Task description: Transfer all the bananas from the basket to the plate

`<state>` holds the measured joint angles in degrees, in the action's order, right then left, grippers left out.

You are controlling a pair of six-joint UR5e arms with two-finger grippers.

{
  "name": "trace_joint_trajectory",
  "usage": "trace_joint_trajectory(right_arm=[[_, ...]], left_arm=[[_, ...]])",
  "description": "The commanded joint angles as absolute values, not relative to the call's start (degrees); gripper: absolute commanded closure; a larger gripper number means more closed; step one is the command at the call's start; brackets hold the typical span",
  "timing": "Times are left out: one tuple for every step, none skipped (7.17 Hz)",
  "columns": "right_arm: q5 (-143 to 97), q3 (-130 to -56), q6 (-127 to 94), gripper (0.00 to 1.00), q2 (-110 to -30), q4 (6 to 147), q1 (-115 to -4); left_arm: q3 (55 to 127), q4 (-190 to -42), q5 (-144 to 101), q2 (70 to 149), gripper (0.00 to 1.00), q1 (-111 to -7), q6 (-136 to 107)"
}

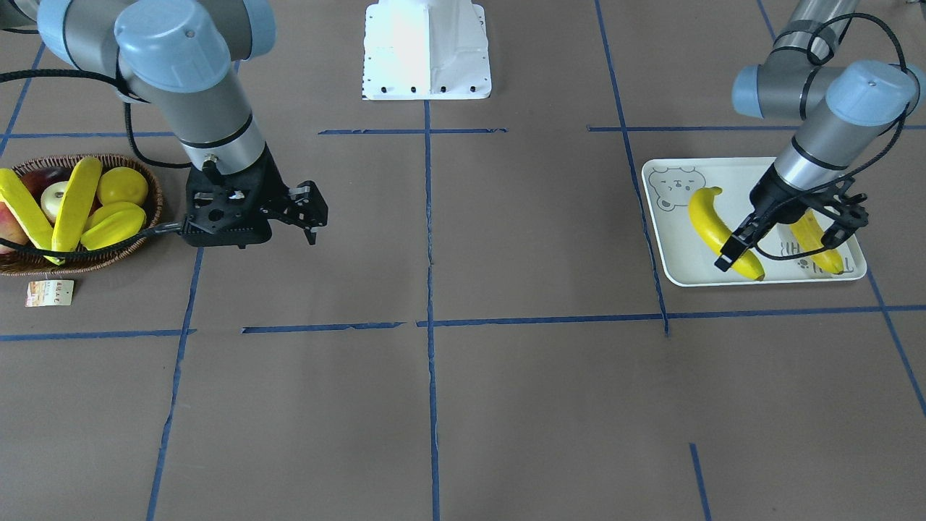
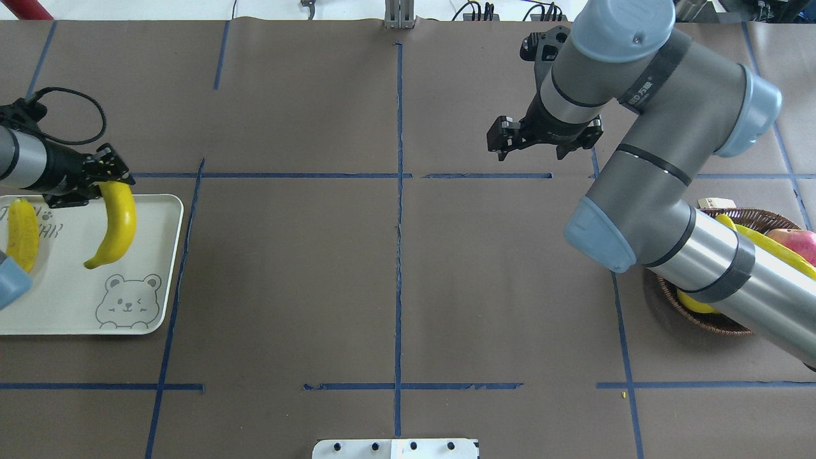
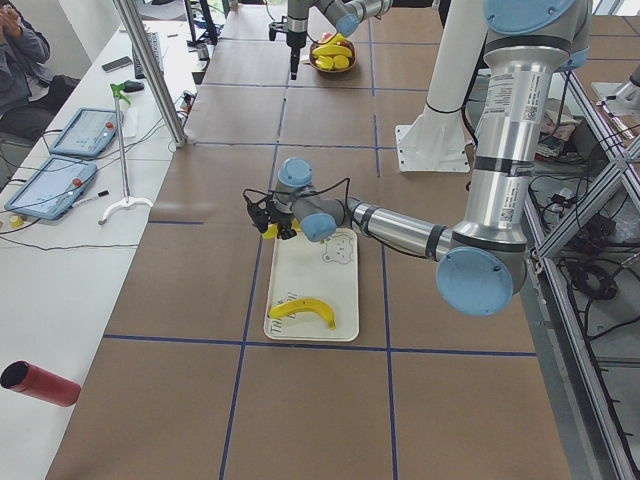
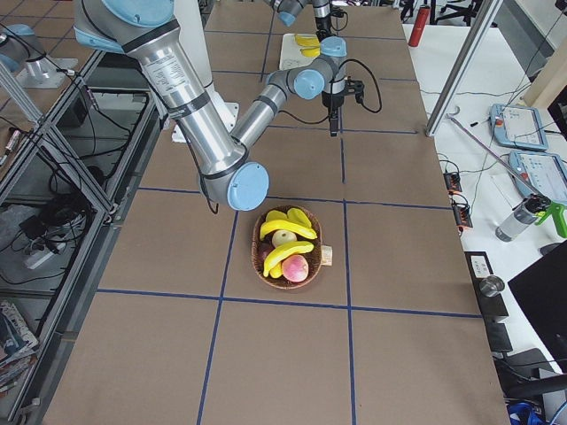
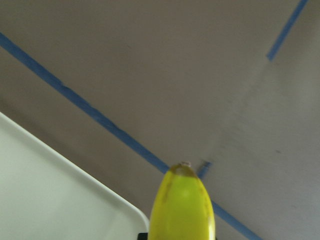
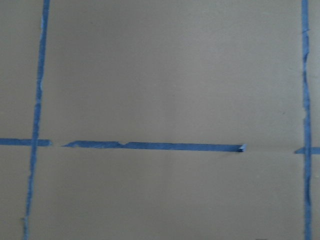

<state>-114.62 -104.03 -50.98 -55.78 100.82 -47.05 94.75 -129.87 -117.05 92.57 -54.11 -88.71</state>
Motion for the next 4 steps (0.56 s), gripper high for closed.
trace_joint_trajectory(right_arm=[[-114.70,-106.34,-40.81,0.00,-57.38,107.22,-50.01],[-114.70,-106.43,-40.78,0.00,-58.00,106.88,-50.01],[-114.78,-106.52,-40.78,0.00,-58.09,106.79,-49.92],[-114.70,-106.96,-40.78,0.00,-58.27,106.79,-49.92]], left_arm=[[93.70,-129.99,-116.81,86.76,1.00,-54.49,-80.62],[92.13,-130.16,-116.72,86.40,1.00,-54.58,-78.94],[90.72,-130.25,-116.63,86.48,1.00,-55.80,-77.19],[89.31,-130.34,-116.72,86.92,0.91,-57.55,-73.86]])
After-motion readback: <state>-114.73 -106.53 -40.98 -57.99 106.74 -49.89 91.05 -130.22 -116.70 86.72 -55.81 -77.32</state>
